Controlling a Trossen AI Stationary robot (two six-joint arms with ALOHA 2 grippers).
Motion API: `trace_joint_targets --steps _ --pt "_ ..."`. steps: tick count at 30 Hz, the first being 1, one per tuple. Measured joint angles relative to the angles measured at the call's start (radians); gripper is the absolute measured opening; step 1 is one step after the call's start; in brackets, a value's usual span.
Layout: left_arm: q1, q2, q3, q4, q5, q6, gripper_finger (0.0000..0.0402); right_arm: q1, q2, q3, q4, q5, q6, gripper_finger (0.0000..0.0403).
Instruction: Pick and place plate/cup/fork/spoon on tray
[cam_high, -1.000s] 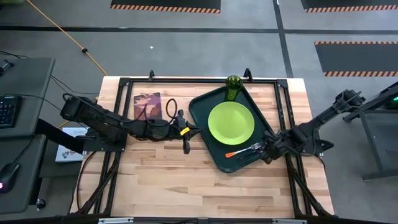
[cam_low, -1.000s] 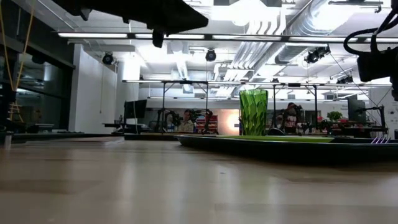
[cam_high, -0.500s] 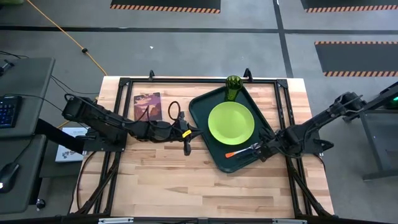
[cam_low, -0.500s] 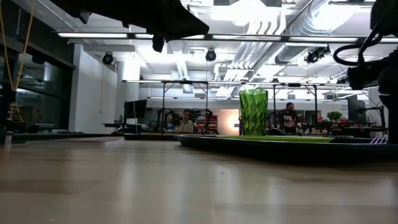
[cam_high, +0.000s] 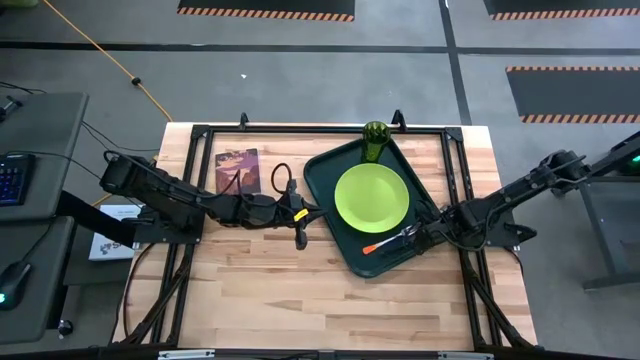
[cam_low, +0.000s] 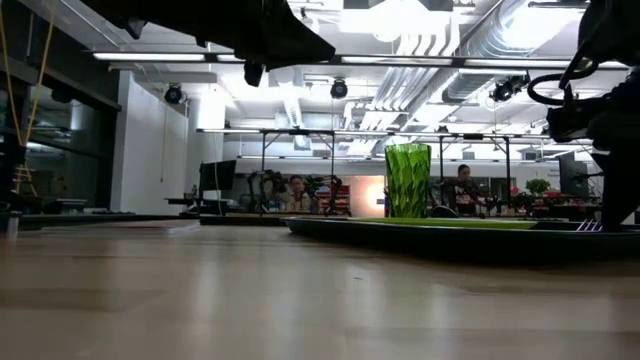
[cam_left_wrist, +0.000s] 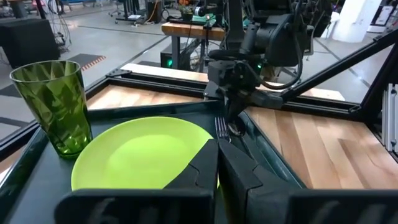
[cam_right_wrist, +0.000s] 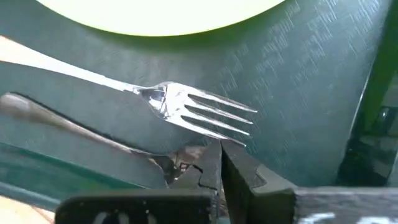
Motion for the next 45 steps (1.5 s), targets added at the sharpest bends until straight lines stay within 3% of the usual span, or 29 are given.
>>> trace_joint_targets --steps 4,8,15,20,22,25,28,33,40,45 --pt "0.000 -0.011 0.000 -0.046 0.000 0.000 0.0000 -0.005 -0.003 0.022 -0.011 -0.055 -0.083 0.0000" --pt "0.000 -0.122 0.002 -0.169 0.000 0.000 0.0000 -0.001 -0.023 0.100 -0.068 -0.064 -0.159 0.0000" --pt "-0.007 -0.358 0.002 -0.404 -0.048 0.035 0.0000 0.004 -0.082 0.234 0.024 0.118 -0.428 0.0000" --pt "0.034 -0.477 0.002 -0.545 -0.064 0.078 0.0000 -0.034 -0.102 0.263 0.124 0.150 -0.578 0.0000" --pt "0.072 -0.504 0.002 -0.583 -0.021 0.078 0.0000 -0.054 -0.106 0.266 0.142 0.149 -0.618 0.0000" --pt "0.147 -0.524 0.000 -0.631 0.135 0.079 0.0000 -0.086 -0.106 0.267 0.147 0.146 -0.664 0.0000" --pt "0.211 -0.525 0.000 -0.624 0.203 0.085 0.0000 -0.114 -0.106 0.267 0.147 0.137 -0.692 0.0000" --pt "0.282 -0.533 -0.028 -0.591 0.204 0.105 0.0000 -0.145 -0.126 0.267 0.144 0.095 -0.704 0.0000" --pt "0.344 -0.670 -0.274 -0.379 0.267 0.069 0.0000 -0.145 -0.205 0.267 0.139 0.104 -0.720 0.0000" --pt "0.355 -0.825 -0.415 -0.334 0.293 0.039 0.0000 -0.145 -0.243 0.267 0.140 0.105 -0.716 0.0000"
